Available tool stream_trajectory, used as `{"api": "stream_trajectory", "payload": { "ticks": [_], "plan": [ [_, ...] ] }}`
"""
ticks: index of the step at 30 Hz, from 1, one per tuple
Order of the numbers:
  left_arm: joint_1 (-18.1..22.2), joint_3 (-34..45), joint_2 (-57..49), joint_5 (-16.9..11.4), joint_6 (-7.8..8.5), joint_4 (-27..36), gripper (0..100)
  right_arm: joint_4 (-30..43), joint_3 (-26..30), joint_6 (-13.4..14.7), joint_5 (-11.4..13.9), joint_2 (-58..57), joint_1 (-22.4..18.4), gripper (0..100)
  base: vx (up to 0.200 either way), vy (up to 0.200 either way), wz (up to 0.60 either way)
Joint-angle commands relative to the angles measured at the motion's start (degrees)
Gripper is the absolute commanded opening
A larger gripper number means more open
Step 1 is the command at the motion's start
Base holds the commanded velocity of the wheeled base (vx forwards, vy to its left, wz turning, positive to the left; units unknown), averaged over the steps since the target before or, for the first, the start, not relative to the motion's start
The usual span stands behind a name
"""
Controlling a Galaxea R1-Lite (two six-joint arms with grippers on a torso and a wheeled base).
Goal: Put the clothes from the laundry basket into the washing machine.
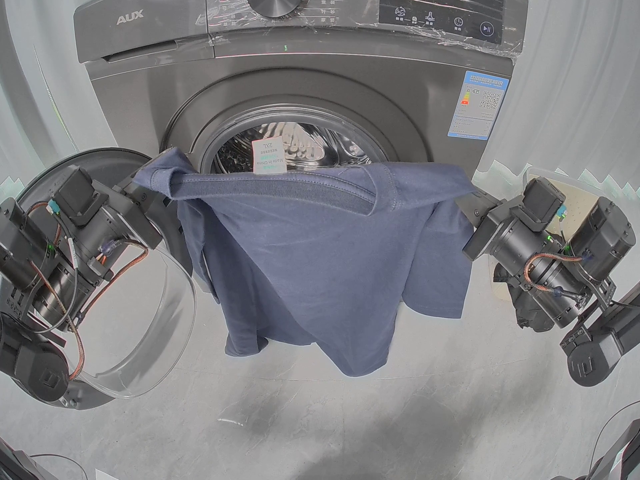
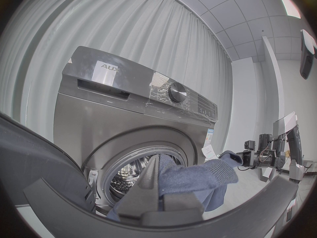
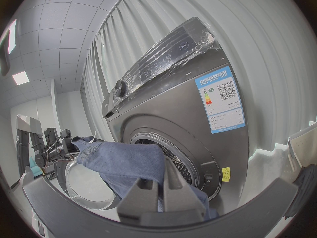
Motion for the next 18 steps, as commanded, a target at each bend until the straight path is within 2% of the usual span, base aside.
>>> {"api": "stream_trajectory", "payload": {
  "ticks": [1, 10, 14, 18],
  "plan": [
    [0.0, 0.1, 0.0, 0.0, -0.04, 0.0, 0, 0.2, -0.2, 0.0, 0.0, -1.3, 0.2, 0, 0.0, 0.0, 0.0],
    [0.5, 0.6, 0.0, -0.1, 0.05, 0.1, 0, 0.3, -0.8, -0.1, 0.0, -1.3, -0.5, 0, 0.0, 0.0, 0.0],
    [1.0, 0.9, 0.0, -1.4, -0.04, 0.2, 0, 0.3, -0.9, -0.1, -0.1, -1.3, -1.2, 0, 0.0, 0.0, 0.0],
    [1.7, 1.4, -0.2, -1.6, 0.05, 0.2, 0, 0.3, -1.3, -0.2, -0.1, -1.3, -1.4, 0, 0.0, 0.0, 0.0]
  ]
}}
